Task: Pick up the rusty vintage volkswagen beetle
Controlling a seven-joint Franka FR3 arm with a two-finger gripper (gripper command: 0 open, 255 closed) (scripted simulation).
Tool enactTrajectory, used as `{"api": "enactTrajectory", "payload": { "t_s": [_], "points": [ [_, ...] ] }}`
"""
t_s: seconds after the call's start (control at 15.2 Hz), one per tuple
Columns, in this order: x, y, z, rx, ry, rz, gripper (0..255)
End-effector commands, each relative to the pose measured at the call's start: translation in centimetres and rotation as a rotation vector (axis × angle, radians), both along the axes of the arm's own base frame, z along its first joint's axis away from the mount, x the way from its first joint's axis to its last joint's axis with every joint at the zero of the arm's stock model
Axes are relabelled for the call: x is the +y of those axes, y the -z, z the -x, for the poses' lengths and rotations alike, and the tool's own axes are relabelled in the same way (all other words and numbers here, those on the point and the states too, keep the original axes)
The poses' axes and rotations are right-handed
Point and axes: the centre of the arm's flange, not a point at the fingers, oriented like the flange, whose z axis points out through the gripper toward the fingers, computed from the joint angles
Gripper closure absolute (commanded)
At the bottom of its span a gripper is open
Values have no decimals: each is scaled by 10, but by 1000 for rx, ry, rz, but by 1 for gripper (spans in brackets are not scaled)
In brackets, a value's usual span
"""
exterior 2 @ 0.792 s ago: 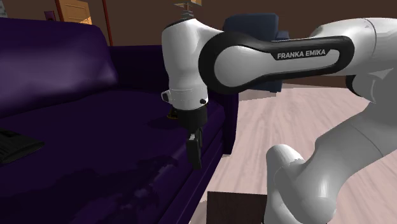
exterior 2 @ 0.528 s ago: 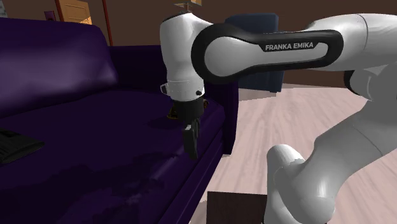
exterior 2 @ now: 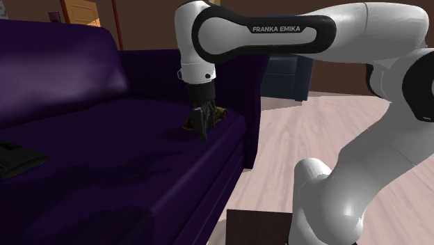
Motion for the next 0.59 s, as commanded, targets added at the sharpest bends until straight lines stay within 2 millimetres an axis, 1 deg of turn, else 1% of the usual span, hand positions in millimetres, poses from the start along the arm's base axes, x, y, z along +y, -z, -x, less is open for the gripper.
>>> {"api": "enactTrajectory", "payload": {
  "t_s": [0.0, 0.53],
  "points": [
    [-24, -11, -5, -3, 34, -1, 0],
    [-123, -54, -16, -15, 165, -9, 0]
  ]
}}
